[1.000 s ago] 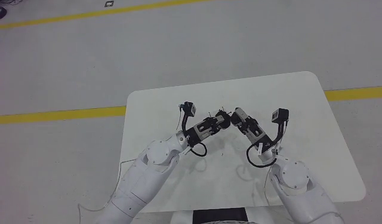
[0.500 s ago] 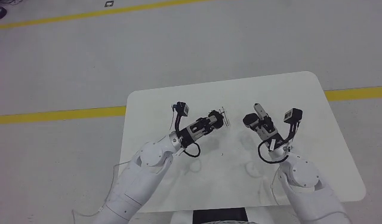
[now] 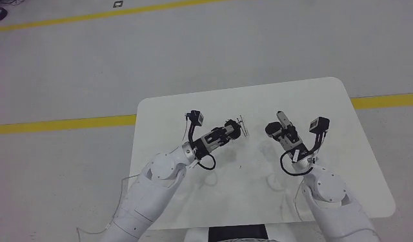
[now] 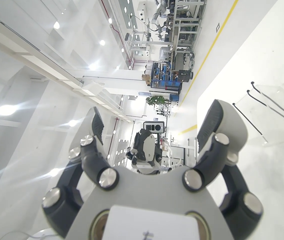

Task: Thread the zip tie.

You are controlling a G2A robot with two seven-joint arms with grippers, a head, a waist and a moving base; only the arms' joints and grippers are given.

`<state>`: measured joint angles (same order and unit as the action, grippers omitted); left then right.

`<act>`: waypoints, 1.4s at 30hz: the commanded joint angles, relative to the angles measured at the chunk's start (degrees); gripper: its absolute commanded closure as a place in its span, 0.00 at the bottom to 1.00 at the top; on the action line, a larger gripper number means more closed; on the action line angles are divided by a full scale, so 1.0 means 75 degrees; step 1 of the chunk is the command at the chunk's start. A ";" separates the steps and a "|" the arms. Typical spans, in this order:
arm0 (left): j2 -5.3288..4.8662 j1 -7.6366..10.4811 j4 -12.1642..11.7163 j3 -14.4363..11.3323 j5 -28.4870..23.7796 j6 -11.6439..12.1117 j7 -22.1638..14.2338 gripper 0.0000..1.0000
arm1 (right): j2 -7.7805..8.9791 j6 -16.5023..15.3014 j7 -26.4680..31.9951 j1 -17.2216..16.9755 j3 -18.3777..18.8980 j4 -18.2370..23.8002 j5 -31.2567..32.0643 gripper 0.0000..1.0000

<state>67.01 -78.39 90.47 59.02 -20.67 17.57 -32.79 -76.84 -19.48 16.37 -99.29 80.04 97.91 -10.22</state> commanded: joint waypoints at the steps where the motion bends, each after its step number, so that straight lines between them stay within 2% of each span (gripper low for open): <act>1: -0.0051 -0.0085 -0.0087 0.0158 0.0505 0.0232 0.0168 1.00 | 0.0000 0.0000 0.0000 0.0000 0.0000 0.0000 0.0000 0.00; 6: -0.0202 -0.0515 -0.0019 0.0826 0.1117 0.0255 0.0352 1.00 | 0.0000 0.0000 0.0000 0.0000 0.0000 0.0000 0.0000 0.00; 9: -0.0269 -0.0754 0.0108 0.1190 0.1354 0.0255 0.0285 1.00 | 0.0000 0.0000 0.0000 0.0000 0.0000 0.0000 0.0000 0.00; 13: -0.0305 -0.0939 0.0228 0.1500 0.1468 0.0255 0.0202 1.00 | 0.0000 0.0000 0.0000 0.0000 0.0000 0.0000 0.0000 0.00; 21: -0.0265 -0.1093 0.0581 0.1999 0.1084 0.0255 -0.0081 1.00 | 0.0000 0.0000 0.0000 0.0000 0.0000 0.0000 0.0000 0.00; 25: -0.0245 -0.1123 0.0546 0.2106 0.1127 0.0255 -0.0039 1.00 | 0.0004 0.0053 0.0025 0.0027 -0.0006 0.0007 0.0064 0.00; 29: -0.0245 -0.1123 0.0546 0.2106 0.1127 0.0255 -0.0039 1.00 | 0.0075 0.0873 0.0547 0.0504 -0.0017 0.0078 0.0906 0.00; 34: -0.0245 -0.1123 0.0546 0.2106 0.1127 0.0255 -0.0039 1.00 | 0.0193 0.1887 0.1576 0.1161 -0.0112 -0.0036 0.2204 0.00; 40: -0.0245 -0.1123 0.0546 0.2106 0.1127 0.0255 -0.0039 1.00 | 0.0321 0.2575 0.2854 0.1819 -0.0452 -0.0011 0.3713 0.00; 42: -0.0245 -0.1123 0.0546 0.2106 0.1127 0.0255 -0.0039 1.00 | 0.0340 0.2580 0.2901 0.1885 -0.0493 0.0029 0.4011 0.00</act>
<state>65.17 -86.82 94.56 74.82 -12.21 19.48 -33.08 -74.34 -0.08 38.12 -85.33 76.46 98.00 18.90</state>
